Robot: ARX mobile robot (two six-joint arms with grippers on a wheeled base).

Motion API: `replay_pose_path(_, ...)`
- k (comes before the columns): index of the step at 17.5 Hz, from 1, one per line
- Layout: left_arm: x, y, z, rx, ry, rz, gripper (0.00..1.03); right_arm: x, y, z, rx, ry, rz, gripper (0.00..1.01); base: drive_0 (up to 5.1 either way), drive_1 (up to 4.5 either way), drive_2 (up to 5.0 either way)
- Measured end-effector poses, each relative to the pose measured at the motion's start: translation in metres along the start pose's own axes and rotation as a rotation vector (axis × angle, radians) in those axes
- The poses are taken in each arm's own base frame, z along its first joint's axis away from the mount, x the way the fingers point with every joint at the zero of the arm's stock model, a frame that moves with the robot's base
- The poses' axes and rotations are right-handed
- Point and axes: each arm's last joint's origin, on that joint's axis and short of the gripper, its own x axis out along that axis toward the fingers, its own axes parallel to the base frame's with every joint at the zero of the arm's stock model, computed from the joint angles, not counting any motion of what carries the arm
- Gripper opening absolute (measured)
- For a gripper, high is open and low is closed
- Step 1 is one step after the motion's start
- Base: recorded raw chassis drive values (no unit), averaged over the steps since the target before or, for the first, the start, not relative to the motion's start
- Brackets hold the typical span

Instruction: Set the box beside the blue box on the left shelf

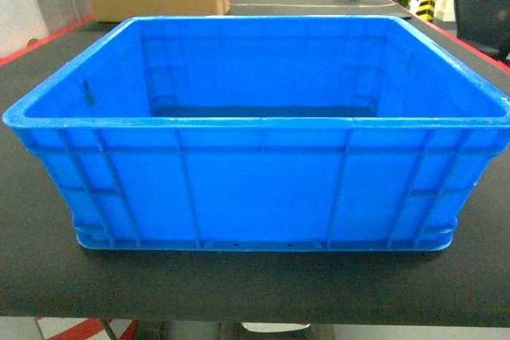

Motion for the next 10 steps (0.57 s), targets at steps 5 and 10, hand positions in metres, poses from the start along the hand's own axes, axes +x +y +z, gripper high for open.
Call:
replay_pose_path(5,0.0,0.0,0.0,0.0,0.0,0.0,0.98,0.0,0.0,0.0,0.0,0.0,0.0,0.98,0.0,0.0,0.0)
replay_pose_path(10,0.0,0.0,0.0,0.0,0.0,0.0,0.98,0.0,0.0,0.0,0.0,0.0,0.0,0.98,0.0,0.0,0.0)
